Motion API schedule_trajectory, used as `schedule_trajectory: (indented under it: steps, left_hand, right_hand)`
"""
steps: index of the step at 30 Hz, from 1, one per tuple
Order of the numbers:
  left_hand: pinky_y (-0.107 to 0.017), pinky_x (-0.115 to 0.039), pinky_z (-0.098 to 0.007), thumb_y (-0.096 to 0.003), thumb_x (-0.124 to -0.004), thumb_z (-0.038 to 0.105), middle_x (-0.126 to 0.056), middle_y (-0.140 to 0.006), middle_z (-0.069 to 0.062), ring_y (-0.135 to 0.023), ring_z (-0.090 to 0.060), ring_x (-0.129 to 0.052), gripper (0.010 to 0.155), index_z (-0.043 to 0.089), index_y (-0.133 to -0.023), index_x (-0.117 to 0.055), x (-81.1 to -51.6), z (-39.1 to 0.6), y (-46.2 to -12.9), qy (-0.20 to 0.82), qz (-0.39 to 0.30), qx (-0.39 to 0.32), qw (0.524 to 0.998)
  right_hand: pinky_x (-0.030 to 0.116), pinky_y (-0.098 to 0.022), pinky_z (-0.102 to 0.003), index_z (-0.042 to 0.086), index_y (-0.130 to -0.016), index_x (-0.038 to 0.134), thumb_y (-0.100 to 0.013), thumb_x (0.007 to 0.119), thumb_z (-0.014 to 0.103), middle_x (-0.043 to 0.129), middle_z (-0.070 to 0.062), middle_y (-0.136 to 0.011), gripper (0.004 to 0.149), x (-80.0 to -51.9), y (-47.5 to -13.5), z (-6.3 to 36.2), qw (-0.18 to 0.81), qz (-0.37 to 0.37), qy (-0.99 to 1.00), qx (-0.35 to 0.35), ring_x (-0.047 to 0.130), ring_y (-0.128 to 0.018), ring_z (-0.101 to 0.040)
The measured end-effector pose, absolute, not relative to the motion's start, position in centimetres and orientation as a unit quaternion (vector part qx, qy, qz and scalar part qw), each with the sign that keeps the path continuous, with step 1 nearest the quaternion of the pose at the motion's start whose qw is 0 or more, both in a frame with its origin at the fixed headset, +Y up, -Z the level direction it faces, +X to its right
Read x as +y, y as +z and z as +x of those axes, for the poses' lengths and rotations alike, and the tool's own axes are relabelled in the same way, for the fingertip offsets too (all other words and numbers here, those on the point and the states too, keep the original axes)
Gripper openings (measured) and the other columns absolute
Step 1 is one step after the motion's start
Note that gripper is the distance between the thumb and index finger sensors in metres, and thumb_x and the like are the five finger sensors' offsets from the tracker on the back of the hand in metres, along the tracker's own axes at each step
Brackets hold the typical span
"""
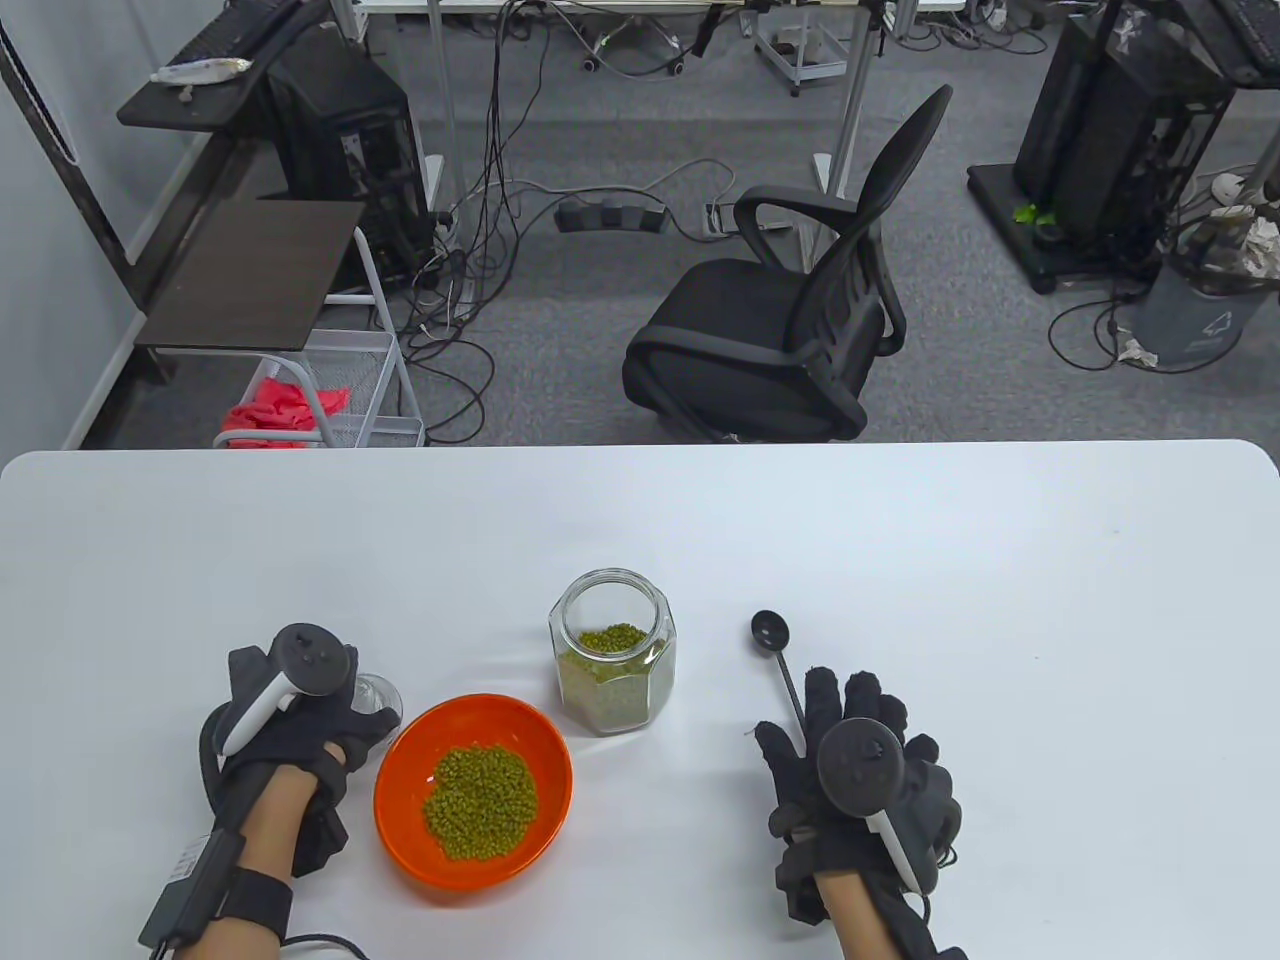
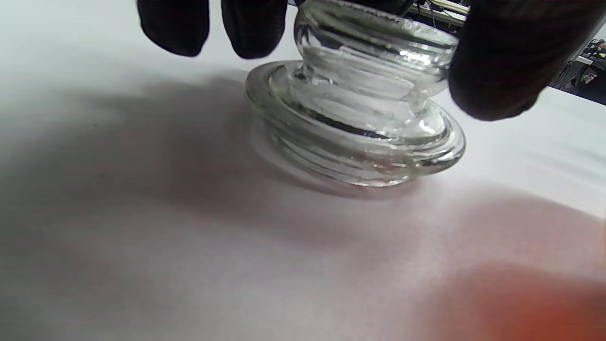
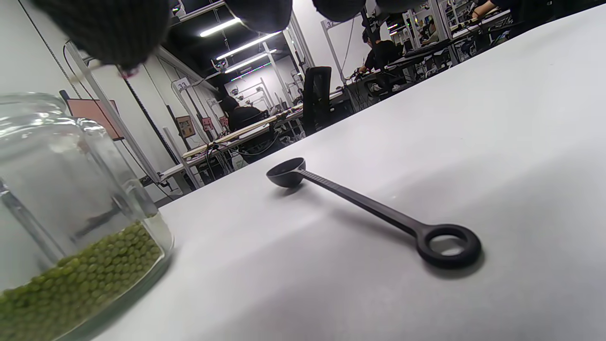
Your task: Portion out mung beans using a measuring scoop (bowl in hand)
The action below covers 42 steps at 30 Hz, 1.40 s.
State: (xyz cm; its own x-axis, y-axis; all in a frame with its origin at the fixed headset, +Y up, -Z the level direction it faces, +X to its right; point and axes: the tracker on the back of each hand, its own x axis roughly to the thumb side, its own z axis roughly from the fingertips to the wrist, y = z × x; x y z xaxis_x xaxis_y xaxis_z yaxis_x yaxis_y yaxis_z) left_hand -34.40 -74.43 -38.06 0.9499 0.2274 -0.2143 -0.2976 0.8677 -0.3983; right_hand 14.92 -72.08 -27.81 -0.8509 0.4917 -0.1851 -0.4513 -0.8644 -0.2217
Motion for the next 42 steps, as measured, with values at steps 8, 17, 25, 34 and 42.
schedule_trajectory:
  steps: [8, 17, 25, 34, 42]
  left_hand:
    - [-0.073, -0.063, -0.062, -0.0476, -0.084, 0.061, -0.04, -0.115, -0.006, -0.106, -0.047, -0.063, 0.09, 0.028, -0.115, -0.036, -74.7, -34.1, -38.2, 0.107, -0.198, 0.074, 0.971]
    - [-0.069, -0.069, -0.054, -0.0443, -0.086, 0.064, -0.051, -0.11, -0.006, -0.095, -0.047, -0.071, 0.088, 0.027, -0.113, -0.047, -74.5, -33.9, -38.2, 0.075, -0.173, 0.066, 0.98]
    - [-0.066, -0.072, -0.054, -0.0445, -0.085, 0.063, -0.057, -0.105, -0.011, -0.087, -0.046, -0.079, 0.087, 0.019, -0.111, -0.052, -74.2, -34.2, -38.1, 0.074, -0.17, 0.05, 0.981]
    - [-0.063, -0.074, -0.051, -0.0443, -0.084, 0.065, -0.058, -0.104, -0.011, -0.082, -0.045, -0.08, 0.087, 0.018, -0.111, -0.052, -71.9, -34.7, -37.0, 0.088, -0.122, 0.044, 0.988]
    - [-0.063, -0.074, -0.051, -0.0455, -0.082, 0.065, -0.059, -0.105, -0.011, -0.082, -0.044, -0.08, 0.086, 0.019, -0.112, -0.053, -68.1, -33.2, -36.2, 0.096, -0.077, 0.013, 0.992]
  right_hand:
    - [0.026, -0.064, -0.082, 0.018, -0.107, 0.058, -0.043, 0.08, 0.052, 0.044, -0.024, -0.112, 0.075, -72.1, -27.8, 14.9, 0.246, -0.118, 0.958, -0.083, 0.044, -0.102, -0.056]
    - [0.026, -0.064, -0.082, 0.019, -0.107, 0.058, -0.043, 0.08, 0.052, 0.044, -0.024, -0.112, 0.075, -72.1, -27.8, 15.0, 0.246, -0.122, 0.958, -0.08, 0.044, -0.102, -0.055]
    - [0.026, -0.064, -0.082, 0.018, -0.107, 0.058, -0.043, 0.08, 0.051, 0.043, -0.024, -0.112, 0.075, -72.0, -27.8, 15.1, 0.251, -0.124, 0.957, -0.081, 0.044, -0.102, -0.055]
    - [0.026, -0.064, -0.082, 0.019, -0.107, 0.058, -0.044, 0.08, 0.051, 0.043, -0.024, -0.112, 0.074, -72.0, -27.8, 15.1, 0.249, -0.12, 0.957, -0.084, 0.044, -0.102, -0.056]
    - [0.026, -0.064, -0.082, 0.019, -0.107, 0.058, -0.044, 0.08, 0.051, 0.043, -0.024, -0.112, 0.074, -71.9, -27.8, 15.0, 0.251, -0.115, 0.957, -0.088, 0.044, -0.102, -0.056]
